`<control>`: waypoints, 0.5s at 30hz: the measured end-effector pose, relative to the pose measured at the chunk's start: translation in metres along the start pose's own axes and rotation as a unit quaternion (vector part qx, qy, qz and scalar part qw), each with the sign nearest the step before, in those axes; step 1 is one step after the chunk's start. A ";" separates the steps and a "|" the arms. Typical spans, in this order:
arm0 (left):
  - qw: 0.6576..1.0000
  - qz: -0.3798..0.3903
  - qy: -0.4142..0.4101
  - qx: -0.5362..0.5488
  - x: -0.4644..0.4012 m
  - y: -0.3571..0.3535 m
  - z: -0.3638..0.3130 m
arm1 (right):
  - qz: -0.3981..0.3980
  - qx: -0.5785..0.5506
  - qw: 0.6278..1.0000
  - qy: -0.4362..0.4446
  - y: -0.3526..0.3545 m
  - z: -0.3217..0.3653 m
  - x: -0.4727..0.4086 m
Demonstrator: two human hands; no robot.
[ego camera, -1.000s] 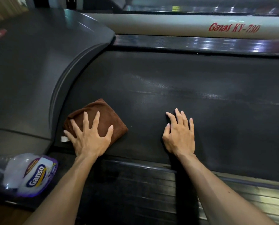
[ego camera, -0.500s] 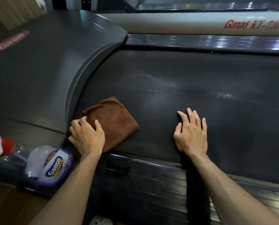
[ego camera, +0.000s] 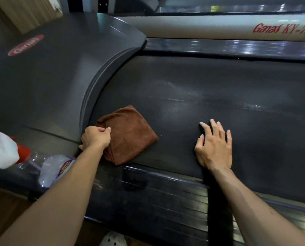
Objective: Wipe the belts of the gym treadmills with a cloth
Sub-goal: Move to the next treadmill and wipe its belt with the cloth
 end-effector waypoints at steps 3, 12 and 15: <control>1.000 -0.010 -0.020 -0.009 0.004 0.004 -0.004 | -0.001 0.004 1.000 0.002 -0.001 0.000 0.000; 0.994 -0.023 -0.041 -0.099 0.013 0.022 -0.005 | 0.000 -0.005 1.000 0.004 0.000 0.000 0.000; 0.985 -0.019 -0.078 -0.155 0.019 0.024 -0.015 | 0.016 -0.005 1.000 0.001 -0.001 0.000 -0.001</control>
Point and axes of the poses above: each hand's wrist, its own x-axis away from the middle knuckle, its own y-axis out of the back of the hand, z = x × y, the point moved 10 cm from there along -x, towards the middle knuckle, and after that the axes turned 7 degrees about -y, right-handed, at the moved point
